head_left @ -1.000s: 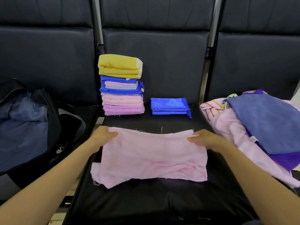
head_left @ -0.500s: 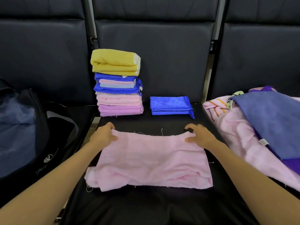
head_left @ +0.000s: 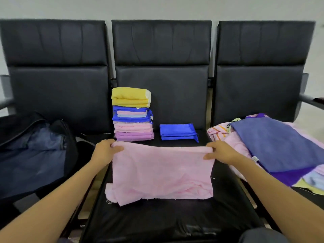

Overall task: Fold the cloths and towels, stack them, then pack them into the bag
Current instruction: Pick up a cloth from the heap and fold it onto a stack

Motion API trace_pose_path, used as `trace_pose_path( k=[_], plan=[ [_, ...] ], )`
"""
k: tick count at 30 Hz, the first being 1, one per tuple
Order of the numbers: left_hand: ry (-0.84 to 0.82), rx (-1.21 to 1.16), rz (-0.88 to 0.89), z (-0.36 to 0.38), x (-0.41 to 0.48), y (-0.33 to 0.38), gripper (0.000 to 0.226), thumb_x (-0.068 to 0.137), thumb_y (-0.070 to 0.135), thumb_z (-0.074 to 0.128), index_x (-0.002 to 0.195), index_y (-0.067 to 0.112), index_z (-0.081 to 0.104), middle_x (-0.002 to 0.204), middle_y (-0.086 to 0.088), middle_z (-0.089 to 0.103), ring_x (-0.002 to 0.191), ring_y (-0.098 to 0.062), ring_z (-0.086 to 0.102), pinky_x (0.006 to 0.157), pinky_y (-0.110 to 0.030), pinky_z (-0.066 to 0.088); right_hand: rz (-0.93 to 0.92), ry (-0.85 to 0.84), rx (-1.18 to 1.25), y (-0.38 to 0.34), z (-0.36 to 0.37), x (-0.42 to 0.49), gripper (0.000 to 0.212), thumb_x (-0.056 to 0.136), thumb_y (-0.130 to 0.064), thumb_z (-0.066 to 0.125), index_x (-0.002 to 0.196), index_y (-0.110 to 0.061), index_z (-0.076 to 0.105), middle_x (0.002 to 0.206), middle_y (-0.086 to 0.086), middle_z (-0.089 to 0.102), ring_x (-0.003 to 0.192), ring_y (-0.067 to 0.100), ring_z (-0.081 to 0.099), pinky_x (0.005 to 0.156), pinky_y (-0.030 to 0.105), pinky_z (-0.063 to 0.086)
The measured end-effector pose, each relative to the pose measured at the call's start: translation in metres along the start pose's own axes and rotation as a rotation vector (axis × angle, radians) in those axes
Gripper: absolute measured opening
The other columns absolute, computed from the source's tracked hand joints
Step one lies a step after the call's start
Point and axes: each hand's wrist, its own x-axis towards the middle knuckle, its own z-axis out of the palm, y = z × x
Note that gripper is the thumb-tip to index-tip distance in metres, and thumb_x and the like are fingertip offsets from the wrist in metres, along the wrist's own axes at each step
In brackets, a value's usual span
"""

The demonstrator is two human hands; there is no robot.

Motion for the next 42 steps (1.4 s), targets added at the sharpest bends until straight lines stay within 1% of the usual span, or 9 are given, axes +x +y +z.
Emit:
trace_pose_path(
  k=[4, 7, 13, 19, 25, 28, 31, 37, 42],
  plan=[
    [0.111, -0.071, 0.053, -0.041, -0.016, 0.038, 0.024, 0.086, 0.018, 0.069, 0.067, 0.011, 0.058, 0.063, -0.002, 0.054, 0.061, -0.017, 0.048, 0.054, -0.025, 0.035, -0.032, 0.218, 0.202, -0.027, -0.049, -0.034, 0.011, 0.082, -0.023, 0.074, 0.082, -0.016, 0.065, 0.077, -0.003, 0.060, 0.074, 0.014, 0.054, 0.068, 0.025, 0.041],
    [0.169, -0.077, 0.120, -0.071, -0.028, 0.070, 0.022, 0.087, 0.022, 0.069, 0.078, 0.002, 0.065, 0.068, -0.009, 0.060, 0.062, -0.022, 0.052, 0.056, -0.028, 0.039, -0.087, 0.281, 0.279, -0.045, -0.086, -0.058, 0.027, 0.084, -0.018, 0.072, 0.064, -0.023, 0.055, 0.063, -0.006, 0.054, 0.059, 0.010, 0.049, 0.055, 0.020, 0.038],
    [0.262, -0.310, 0.189, -0.120, -0.049, 0.124, 0.018, 0.088, 0.022, 0.068, 0.090, 0.004, 0.067, 0.071, -0.009, 0.063, 0.058, -0.018, 0.056, 0.051, -0.021, 0.050, -0.151, 0.495, 0.525, -0.074, -0.135, -0.091, 0.017, 0.090, -0.024, 0.064, 0.085, -0.008, 0.066, 0.048, -0.006, 0.052, 0.047, 0.013, 0.040, 0.039, 0.016, 0.034],
    [0.219, -0.549, 0.195, -0.149, -0.058, 0.150, 0.018, 0.089, 0.021, 0.067, 0.098, 0.007, 0.064, 0.083, -0.010, 0.064, 0.053, -0.014, 0.066, 0.043, -0.017, 0.048, -0.161, 0.501, 0.684, -0.095, -0.162, -0.112, 0.022, 0.096, -0.032, 0.055, 0.099, -0.012, 0.062, 0.071, 0.006, 0.062, 0.044, 0.012, 0.058, 0.041, 0.022, 0.044],
    [0.052, -0.517, 0.071, -0.143, -0.051, 0.132, 0.044, 0.091, 0.020, 0.064, 0.128, -0.001, 0.051, 0.109, -0.015, 0.066, 0.077, -0.025, 0.073, 0.065, -0.031, 0.060, -0.046, 0.218, 0.842, -0.085, -0.151, -0.097, 0.016, 0.101, -0.023, 0.046, 0.109, -0.013, 0.056, 0.113, 0.014, 0.065, 0.081, 0.029, 0.072, 0.067, 0.035, 0.058],
    [0.048, -0.512, 0.070, -0.125, -0.048, 0.120, 0.028, 0.095, 0.017, 0.057, 0.118, 0.001, 0.055, 0.111, -0.014, 0.065, 0.089, -0.023, 0.069, 0.084, -0.036, 0.055, -0.016, 0.263, 0.872, -0.077, -0.133, -0.080, 0.026, 0.102, -0.022, 0.042, 0.123, -0.009, 0.051, 0.123, 0.016, 0.059, 0.094, 0.031, 0.068, 0.087, 0.040, 0.053],
    [0.127, -0.497, 0.130, -0.117, -0.044, 0.119, 0.020, 0.096, 0.019, 0.055, 0.109, 0.003, 0.057, 0.112, -0.014, 0.062, 0.100, -0.026, 0.064, 0.094, -0.041, 0.052, -0.066, 0.378, 0.916, -0.079, -0.125, -0.069, 0.020, 0.101, -0.017, 0.042, 0.115, -0.006, 0.052, 0.125, 0.020, 0.056, 0.110, 0.033, 0.061, 0.092, 0.037, 0.050],
    [0.231, -0.490, 0.215, -0.122, -0.041, 0.119, 0.019, 0.096, 0.030, 0.053, 0.101, 0.013, 0.058, 0.105, -0.004, 0.065, 0.098, -0.023, 0.066, 0.093, -0.043, 0.052, -0.123, 0.503, 0.882, -0.087, -0.127, -0.054, 0.013, 0.096, -0.017, 0.047, 0.104, -0.012, 0.056, 0.118, 0.017, 0.059, 0.112, 0.033, 0.059, 0.099, 0.047, 0.048],
    [0.152, -0.414, 0.102, -0.102, -0.052, 0.083, 0.020, 0.096, 0.025, 0.054, 0.095, 0.007, 0.061, 0.088, -0.008, 0.063, 0.072, -0.021, 0.063, 0.082, -0.039, 0.054, 0.048, 0.337, 0.789, -0.077, -0.111, -0.055, 0.022, 0.099, -0.019, 0.044, 0.118, -0.012, 0.052, 0.120, 0.014, 0.058, 0.099, 0.032, 0.066, 0.096, 0.043, 0.050]
  ],
)
